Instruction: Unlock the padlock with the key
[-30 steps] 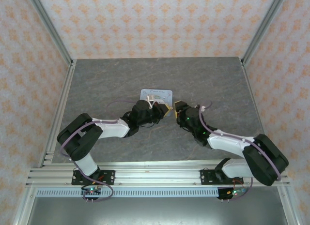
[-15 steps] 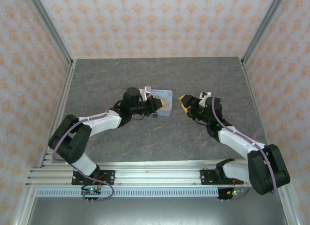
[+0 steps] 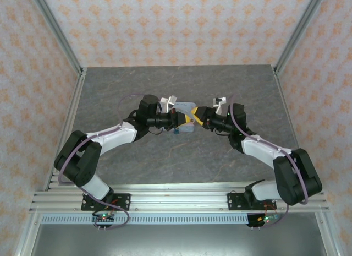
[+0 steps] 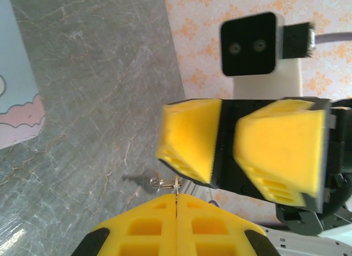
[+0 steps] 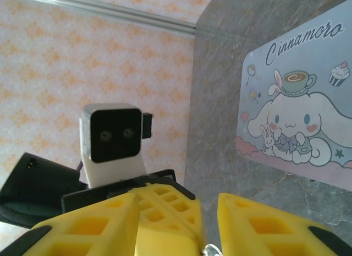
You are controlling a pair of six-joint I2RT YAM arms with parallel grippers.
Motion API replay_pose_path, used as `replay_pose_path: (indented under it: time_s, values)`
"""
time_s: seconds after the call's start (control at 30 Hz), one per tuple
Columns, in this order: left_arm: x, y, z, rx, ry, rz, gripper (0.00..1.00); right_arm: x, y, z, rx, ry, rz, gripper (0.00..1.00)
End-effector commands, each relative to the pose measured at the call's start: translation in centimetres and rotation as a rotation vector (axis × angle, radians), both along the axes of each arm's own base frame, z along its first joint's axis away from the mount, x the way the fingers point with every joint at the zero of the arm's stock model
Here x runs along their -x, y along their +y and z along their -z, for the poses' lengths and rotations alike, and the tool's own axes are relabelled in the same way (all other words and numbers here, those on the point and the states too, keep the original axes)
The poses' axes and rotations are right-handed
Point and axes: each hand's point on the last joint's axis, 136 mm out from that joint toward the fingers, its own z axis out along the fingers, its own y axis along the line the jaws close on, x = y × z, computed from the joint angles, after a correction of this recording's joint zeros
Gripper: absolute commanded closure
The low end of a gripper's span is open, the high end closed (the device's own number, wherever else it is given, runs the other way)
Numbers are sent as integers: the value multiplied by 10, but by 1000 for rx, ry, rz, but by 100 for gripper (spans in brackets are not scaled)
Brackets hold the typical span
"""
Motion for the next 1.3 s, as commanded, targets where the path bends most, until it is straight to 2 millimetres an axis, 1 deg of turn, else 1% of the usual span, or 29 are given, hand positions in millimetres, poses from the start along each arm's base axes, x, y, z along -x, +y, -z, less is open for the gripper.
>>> replay_pose_path:
  time_s: [0.0, 0.27, 0.47, 0.7, 0.97, 1.1, 1.2, 1.27]
  values:
    - [1, -3, -15, 23, -49, 49, 100, 2, 8, -14, -22, -84, -60, 62]
    - [-5, -2, -9, 15, -45, 55, 100, 14, 11, -7, -25, -81, -115, 67]
    - [-11, -1, -5, 13, -41, 50, 100, 17, 8, 3, -20, -70, -116, 72]
    - [-14, 0, -1, 13, -38, 54, 100, 20, 6, 7, -27, -63, -124, 76]
    - [-13, -2, 0, 19, -35, 76, 100, 21, 6, 10, -30, -62, -130, 85]
    - [-13, -3, 2, 17, -35, 88, 100, 19, 5, 11, -31, -60, -124, 92]
    - [-12, -3, 3, 13, -32, 91, 100, 18, 4, 11, -34, -61, -121, 99]
    - [-13, -2, 4, 10, -30, 90, 100, 18, 3, 11, -35, -60, -116, 100]
